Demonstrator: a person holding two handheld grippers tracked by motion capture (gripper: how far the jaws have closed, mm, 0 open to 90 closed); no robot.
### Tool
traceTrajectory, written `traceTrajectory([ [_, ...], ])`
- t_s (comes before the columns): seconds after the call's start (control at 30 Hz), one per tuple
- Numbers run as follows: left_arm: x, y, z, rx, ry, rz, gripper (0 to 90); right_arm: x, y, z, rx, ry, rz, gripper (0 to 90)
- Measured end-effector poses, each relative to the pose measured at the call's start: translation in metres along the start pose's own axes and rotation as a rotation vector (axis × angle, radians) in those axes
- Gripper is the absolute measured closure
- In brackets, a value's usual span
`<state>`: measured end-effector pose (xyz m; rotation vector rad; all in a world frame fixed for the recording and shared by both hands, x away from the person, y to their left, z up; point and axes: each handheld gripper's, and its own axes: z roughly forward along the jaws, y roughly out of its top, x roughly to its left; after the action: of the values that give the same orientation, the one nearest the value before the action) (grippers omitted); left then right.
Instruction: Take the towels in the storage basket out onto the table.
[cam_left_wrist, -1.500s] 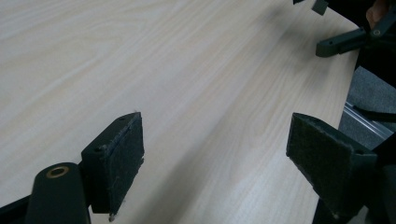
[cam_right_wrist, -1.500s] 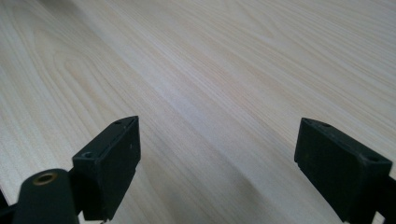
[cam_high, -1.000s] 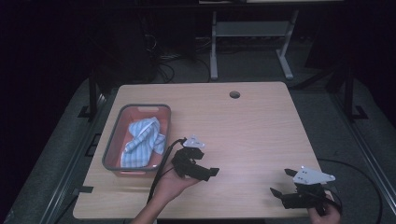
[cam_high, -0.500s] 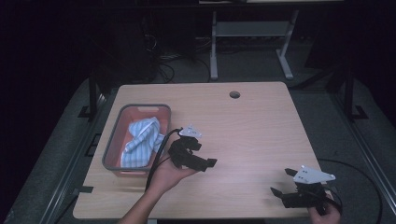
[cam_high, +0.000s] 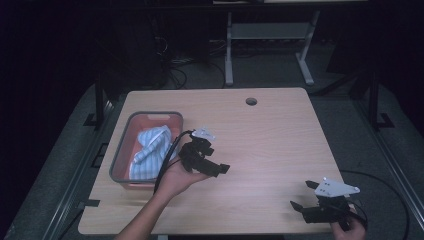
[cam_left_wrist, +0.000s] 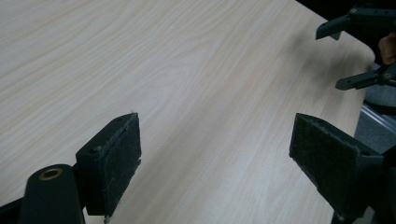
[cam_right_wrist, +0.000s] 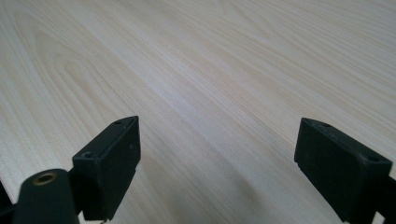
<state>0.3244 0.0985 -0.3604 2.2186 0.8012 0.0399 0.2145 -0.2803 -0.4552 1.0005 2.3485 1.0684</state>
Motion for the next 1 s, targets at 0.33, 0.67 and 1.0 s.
traceTrajectory([
  [0.33, 0.014, 0.006, -0.017, 0.020, 0.036, -0.012, 16.4, -0.002, -0.001, -0.002, 0.000, -0.003, 0.004, 13.9],
  [0.67, 0.032, 0.012, -0.041, 0.009, 0.068, -0.046, 16.6, -0.002, -0.001, -0.002, 0.004, -0.004, 0.008, 13.8],
  [1.0, 0.057, 0.003, -0.058, -0.020, 0.111, -0.119, 16.9, -0.002, -0.001, -0.002, 0.005, -0.005, 0.005, 13.8],
])
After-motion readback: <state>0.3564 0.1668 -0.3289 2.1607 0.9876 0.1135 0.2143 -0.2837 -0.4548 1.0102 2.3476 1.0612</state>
